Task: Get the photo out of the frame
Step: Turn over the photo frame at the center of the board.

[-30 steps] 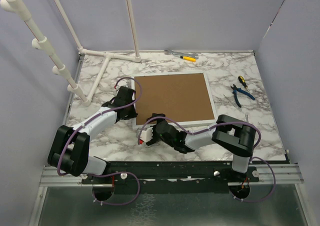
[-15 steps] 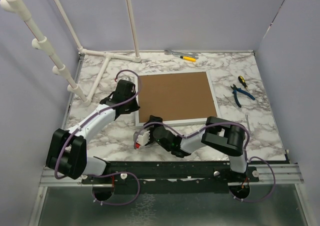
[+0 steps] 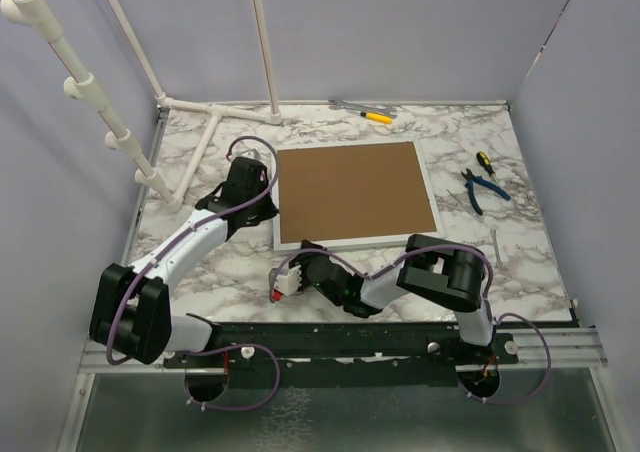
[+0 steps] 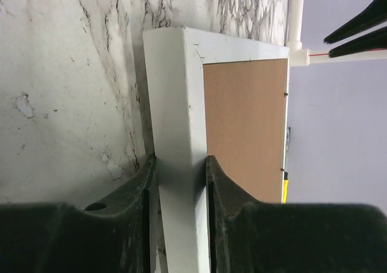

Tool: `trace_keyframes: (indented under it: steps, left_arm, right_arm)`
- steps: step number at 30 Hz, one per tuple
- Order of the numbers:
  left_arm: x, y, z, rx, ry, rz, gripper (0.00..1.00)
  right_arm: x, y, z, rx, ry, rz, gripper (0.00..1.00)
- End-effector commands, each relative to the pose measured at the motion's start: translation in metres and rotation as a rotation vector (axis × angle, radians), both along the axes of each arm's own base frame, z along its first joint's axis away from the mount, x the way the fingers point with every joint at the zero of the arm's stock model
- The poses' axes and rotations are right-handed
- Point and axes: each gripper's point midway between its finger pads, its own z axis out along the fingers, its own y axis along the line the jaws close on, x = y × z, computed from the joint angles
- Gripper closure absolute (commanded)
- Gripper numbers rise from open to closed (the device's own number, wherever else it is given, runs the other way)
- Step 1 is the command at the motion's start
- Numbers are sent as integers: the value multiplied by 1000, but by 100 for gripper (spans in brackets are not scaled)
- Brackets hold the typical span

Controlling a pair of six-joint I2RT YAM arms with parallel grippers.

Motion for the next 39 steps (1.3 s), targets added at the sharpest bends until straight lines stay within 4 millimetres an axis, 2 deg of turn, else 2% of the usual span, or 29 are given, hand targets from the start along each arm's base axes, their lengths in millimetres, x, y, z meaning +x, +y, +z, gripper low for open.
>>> trace_keyframes:
  steps: [1,6,9,13,17,18,22,30,39]
  left_arm:
    - [-4,12,15,-11,-37,29,93]
    - [-10,25,21,-31,-53,66,80]
    - [-13,32,22,-49,-62,87,58]
    - [-18,28,28,-146,-98,66,28]
    - [-21,18,33,-261,-133,31,5]
    - [-21,16,33,-281,-130,26,2]
    - [-22,9,30,-383,-114,6,1]
    - [-20,-13,38,-620,-114,-47,1]
    - [-19,-21,33,-665,-104,-84,12]
  right_arm:
    - [3,-12,3,25,-5,-51,91]
    - [1,-10,22,98,-1,-47,93]
    - [-3,-10,36,149,16,-37,93]
    - [-6,-11,52,198,30,-29,93]
    - [-9,-12,67,253,41,-23,93]
    - [-10,-12,70,265,45,-21,93]
    - [-13,-13,82,306,51,-15,93]
    - [-15,-14,97,351,54,-7,93]
    - [-17,-13,114,403,67,3,93]
